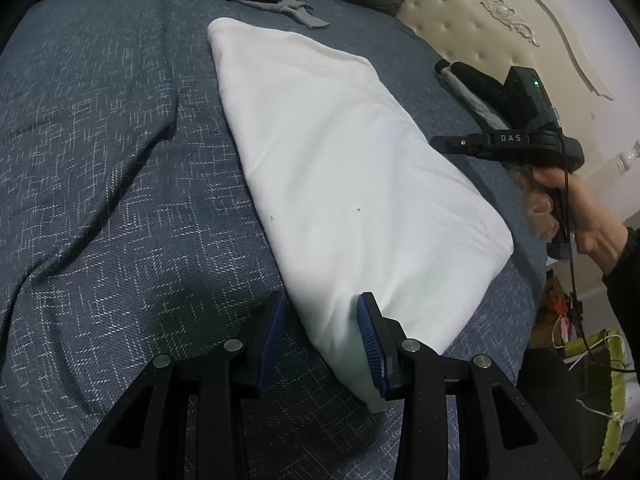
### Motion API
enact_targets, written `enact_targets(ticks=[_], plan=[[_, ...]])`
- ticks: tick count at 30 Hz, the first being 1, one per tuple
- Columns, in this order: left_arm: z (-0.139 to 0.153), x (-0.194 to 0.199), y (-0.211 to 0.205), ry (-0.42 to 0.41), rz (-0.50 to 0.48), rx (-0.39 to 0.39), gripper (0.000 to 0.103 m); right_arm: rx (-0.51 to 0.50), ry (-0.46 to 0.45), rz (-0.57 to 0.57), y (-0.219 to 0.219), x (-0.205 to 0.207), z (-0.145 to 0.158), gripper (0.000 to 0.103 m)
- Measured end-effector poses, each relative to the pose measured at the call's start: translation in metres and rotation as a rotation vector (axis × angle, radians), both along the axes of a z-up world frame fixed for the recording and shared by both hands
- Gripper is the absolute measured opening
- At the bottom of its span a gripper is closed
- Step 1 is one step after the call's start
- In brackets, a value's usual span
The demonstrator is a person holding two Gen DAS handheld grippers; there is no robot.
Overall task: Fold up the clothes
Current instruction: 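Pinch the folded white shirt's end with the right tool while the left tool holds its other end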
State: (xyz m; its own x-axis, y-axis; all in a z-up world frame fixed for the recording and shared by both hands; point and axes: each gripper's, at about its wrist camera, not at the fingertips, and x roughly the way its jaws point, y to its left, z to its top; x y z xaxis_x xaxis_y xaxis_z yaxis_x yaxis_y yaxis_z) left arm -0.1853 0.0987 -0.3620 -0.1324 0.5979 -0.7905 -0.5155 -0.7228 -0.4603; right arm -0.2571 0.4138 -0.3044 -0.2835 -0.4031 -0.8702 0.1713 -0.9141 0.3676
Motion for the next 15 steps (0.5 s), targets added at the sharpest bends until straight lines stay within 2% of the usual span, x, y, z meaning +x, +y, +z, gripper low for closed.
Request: enact_targets(ticks=[3,6,8,11,15], plan=[[0.001,0.000,0.004,0.004,0.000,-0.014,0.040,0.004,0.021,-0.059,0.010,-0.002,0.002,0.000],[0.001,0.001,0.010,0.002,0.007,-0.019,0.040,-0.035,0.031,-0.052,0.011,-0.001,0.007,0.000],[0.001,0.001,0.010,0.000,0.014,-0.021,0.040,-0.064,0.000,-0.051,0.009,-0.001,0.007,0.001],[0.001,0.003,0.009,-0.002,0.026,-0.021,0.040,-0.051,-0.024,-0.023,0.007,0.002,0.005,0.011],[0.003,0.006,0.009,0.004,0.045,-0.030,0.040,-0.034,-0.035,-0.009,-0.001,0.006,-0.002,0.015]])
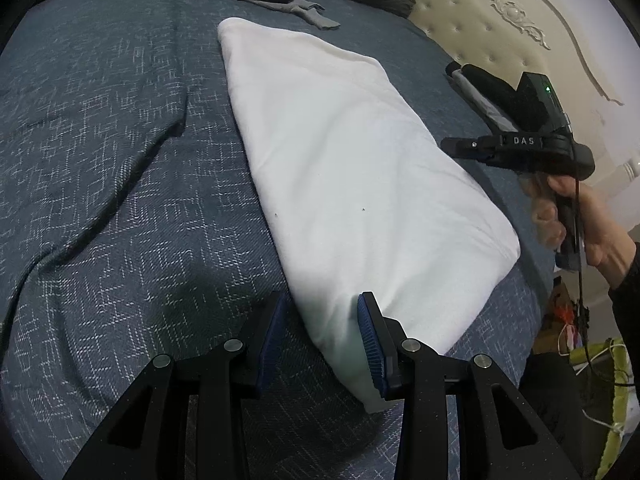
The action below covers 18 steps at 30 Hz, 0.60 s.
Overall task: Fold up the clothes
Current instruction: 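Pinch the folded white shirt's end with the right tool while the left tool holds its other end, then tighten both tools' grips on the ends of the folded white shirt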
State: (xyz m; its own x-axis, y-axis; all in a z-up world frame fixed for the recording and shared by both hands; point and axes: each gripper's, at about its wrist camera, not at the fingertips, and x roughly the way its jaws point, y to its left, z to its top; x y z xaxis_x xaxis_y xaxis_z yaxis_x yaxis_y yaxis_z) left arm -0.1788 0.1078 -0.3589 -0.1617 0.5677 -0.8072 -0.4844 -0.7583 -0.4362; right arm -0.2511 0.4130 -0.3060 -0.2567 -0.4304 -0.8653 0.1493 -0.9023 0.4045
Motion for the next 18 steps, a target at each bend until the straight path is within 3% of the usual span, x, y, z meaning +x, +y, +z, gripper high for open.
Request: enact_targets(ticks=[6,9,18], plan=[[-0.0004,0.0014,-0.0031,-0.003,0.021,0.000,0.040,0.021,0.001,0.038,-0.0100,0.0047,-0.0104,0.015],[0.0006,0.0023,-0.0020,-0.001,0.036,-0.003,0.040,0.026,0.029,0.043,-0.0086,0.0048,-0.0098,0.003],[0.0007,0.0060,-0.0040,0.003,0.076,-0.005,0.040,0.068,0.075,0.059,-0.0016,0.0035,-0.0009,0.002]])
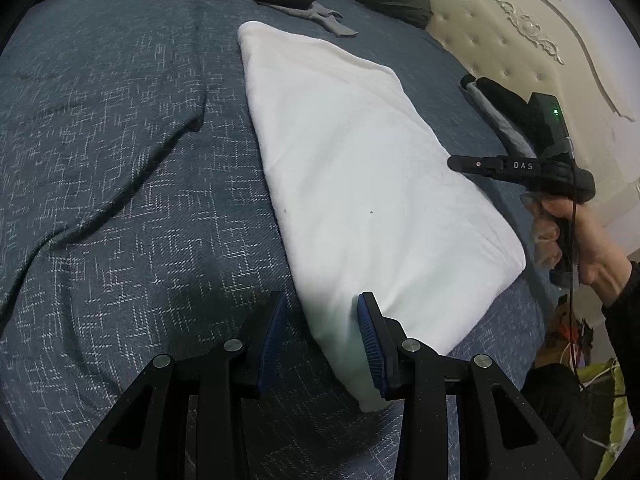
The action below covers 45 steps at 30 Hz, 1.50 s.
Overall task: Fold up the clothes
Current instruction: 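Tighten both tools' grips on the ends of the folded white shirt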
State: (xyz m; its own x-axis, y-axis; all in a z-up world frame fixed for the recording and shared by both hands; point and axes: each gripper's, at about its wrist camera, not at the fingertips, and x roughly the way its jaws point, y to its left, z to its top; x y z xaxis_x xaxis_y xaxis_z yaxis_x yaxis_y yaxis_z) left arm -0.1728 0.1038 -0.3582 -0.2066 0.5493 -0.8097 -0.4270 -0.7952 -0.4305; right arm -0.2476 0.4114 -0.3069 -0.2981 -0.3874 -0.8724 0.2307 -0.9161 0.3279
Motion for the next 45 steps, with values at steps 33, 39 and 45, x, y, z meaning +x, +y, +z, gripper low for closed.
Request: enact_targets(ticks=[33,39,45], plan=[[0.023,0.006,0.002,-0.073,0.034,-0.077,0.041,-0.084,-0.100,-0.043,0.033,0.087,0.025,0.026],[0.018,-0.004,-0.009,-0.142,0.080,-0.022,0.051,-0.163,-0.158,-0.117,0.050,0.093,0.022,0.041],[0.007,-0.003,-0.017,-0.224,0.101,0.019,0.056,-0.176,-0.207,-0.091,0.041,0.102,0.010,0.042]])
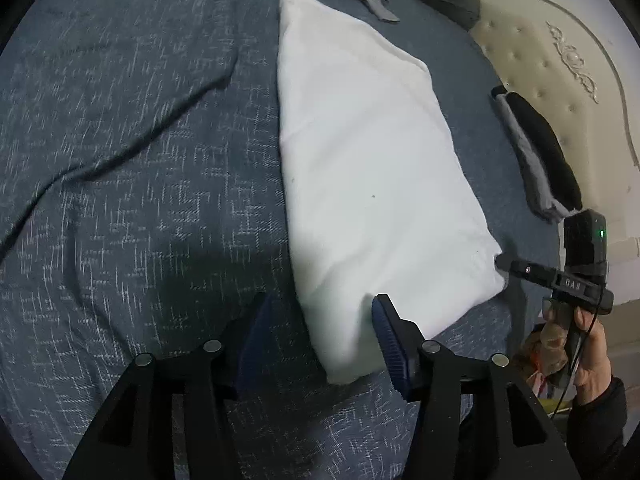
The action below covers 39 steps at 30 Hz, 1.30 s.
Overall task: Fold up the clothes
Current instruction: 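Tighten both tools' grips on the ends of the folded white shirt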
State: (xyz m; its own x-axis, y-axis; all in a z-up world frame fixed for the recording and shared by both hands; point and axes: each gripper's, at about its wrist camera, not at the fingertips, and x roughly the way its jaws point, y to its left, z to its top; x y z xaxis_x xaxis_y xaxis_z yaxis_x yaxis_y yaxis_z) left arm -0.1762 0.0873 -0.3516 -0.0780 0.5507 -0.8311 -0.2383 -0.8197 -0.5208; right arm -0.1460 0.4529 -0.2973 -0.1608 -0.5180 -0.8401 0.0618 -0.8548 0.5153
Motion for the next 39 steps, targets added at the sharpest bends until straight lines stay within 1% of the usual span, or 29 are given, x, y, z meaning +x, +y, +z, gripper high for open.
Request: enact_targets(ticks=[4,10,15,20,25,29,31,32,33,37,39], plan=[[-0.005,0.002,0.001,-0.044,0.009,0.036,0.060,0.006,-0.023,0.030,-0.011,0.002,-0.008,0.042],[-0.017,-0.001,0.010,-0.081,0.051,0.102,0.060,-0.019,-0.041,-0.013,-0.012,-0.004,-0.011,0.042],[-0.017,0.004,0.022,-0.048,0.031,0.091,0.059,-0.018,-0.046,0.008,-0.020,-0.003,-0.013,0.042],[-0.018,0.007,0.015,-0.068,0.044,0.126,0.058,-0.025,-0.064,0.053,-0.024,-0.004,-0.019,0.042],[-0.025,0.006,0.011,-0.085,0.056,0.141,0.058,-0.049,-0.068,0.042,-0.023,-0.011,-0.025,0.042],[-0.026,0.007,0.014,-0.069,0.061,0.133,0.058,-0.047,-0.053,0.056,-0.028,-0.011,-0.025,0.043],[-0.023,0.008,0.014,-0.058,0.069,0.124,0.055,-0.050,-0.045,0.064,-0.029,-0.010,-0.022,0.032],[-0.020,0.009,0.014,-0.049,0.069,0.118,0.051,-0.050,-0.038,0.071,-0.029,-0.010,-0.020,0.024],[-0.017,0.011,0.014,-0.039,0.065,0.112,0.048,-0.048,-0.033,0.077,-0.029,-0.009,-0.018,0.022],[-0.011,0.013,0.010,-0.032,0.059,0.122,0.046,-0.065,-0.038,0.072,-0.028,-0.010,-0.020,0.021],[-0.016,0.011,0.008,-0.054,0.064,0.128,0.046,-0.073,-0.048,0.064,-0.028,-0.012,-0.024,0.026]])
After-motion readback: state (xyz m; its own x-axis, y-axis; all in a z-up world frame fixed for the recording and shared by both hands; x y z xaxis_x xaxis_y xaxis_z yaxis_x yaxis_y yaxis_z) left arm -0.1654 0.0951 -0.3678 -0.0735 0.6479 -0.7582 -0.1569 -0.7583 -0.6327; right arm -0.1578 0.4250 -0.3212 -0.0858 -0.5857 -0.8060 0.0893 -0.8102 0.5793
